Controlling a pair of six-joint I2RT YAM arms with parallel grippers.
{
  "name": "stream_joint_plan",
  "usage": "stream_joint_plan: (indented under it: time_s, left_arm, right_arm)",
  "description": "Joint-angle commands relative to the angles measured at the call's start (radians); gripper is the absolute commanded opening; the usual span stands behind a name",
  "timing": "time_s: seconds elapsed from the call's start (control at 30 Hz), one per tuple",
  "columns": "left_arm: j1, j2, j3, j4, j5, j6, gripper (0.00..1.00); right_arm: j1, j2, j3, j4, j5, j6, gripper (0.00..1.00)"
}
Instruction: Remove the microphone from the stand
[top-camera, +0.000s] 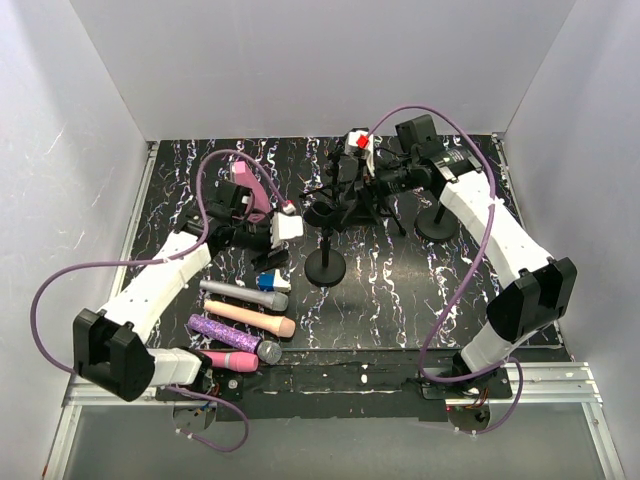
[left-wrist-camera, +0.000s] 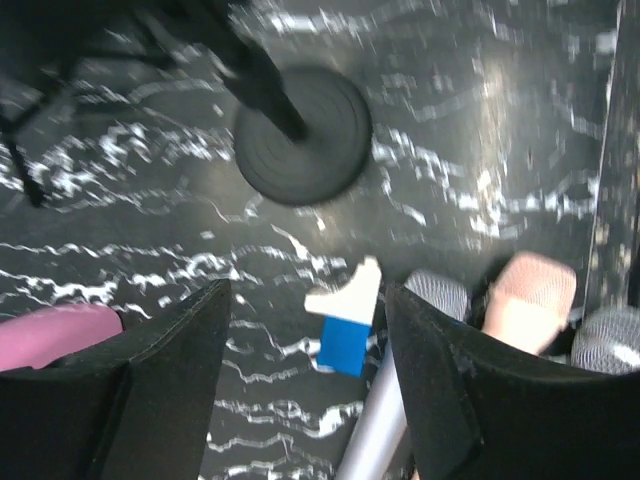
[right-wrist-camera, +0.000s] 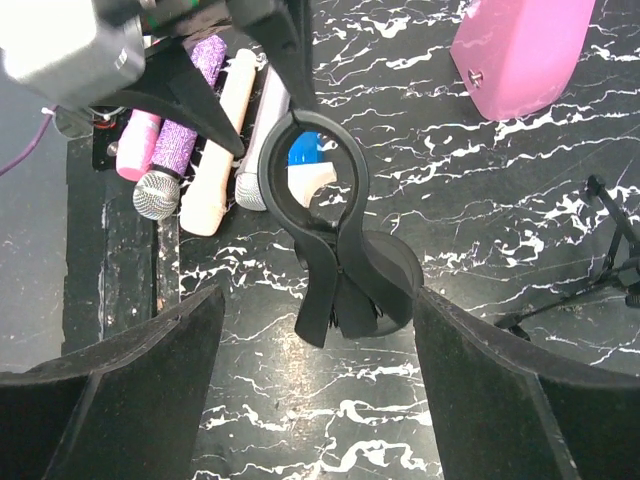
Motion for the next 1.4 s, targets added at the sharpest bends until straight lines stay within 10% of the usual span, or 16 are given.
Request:
stream_joint_plan:
  time_s: [0.0, 0.13, 0.43, 0.9, 1.1, 1.37]
  left_arm:
    - [-0.001, -0.058, -0.052, 0.404, 0.125, -0.411, 0.64]
    - [-0.001, -0.056, -0.214, 0.835, 0.053, -0.77, 0.67]
    - [-0.016, 0.122, -0.319, 1.219, 0.108, -0.882, 0.62]
    - [-0.036, 0.191, -0.396, 1.382, 0.214, -0.939, 0.48]
    - [-0.037, 0.172, -0.448, 1.424, 0.229, -0.976, 0.59]
    - [-0.079, 0.264, -0.414, 1.54, 0.18, -1.006, 0.43]
  right_arm:
    - [0.021, 0.027, 0.078, -0.003, 0.016, -0.005, 0.82]
    - [0.023, 0.052, 0.124, -0.024, 0.038, 0.004, 0.81]
    - [0.026, 0.144, 0.277, -0.268, -0.022, -0.063, 0.82]
    - [0.072, 0.294, 0.422, -0.355, 0.087, -0.132, 0.82]
    - [0.072, 0.316, 0.439, -0.398, 0.081, -0.148, 0.58]
    - [0.072, 0.285, 0.376, -0.392, 0.071, -0.126, 0.45]
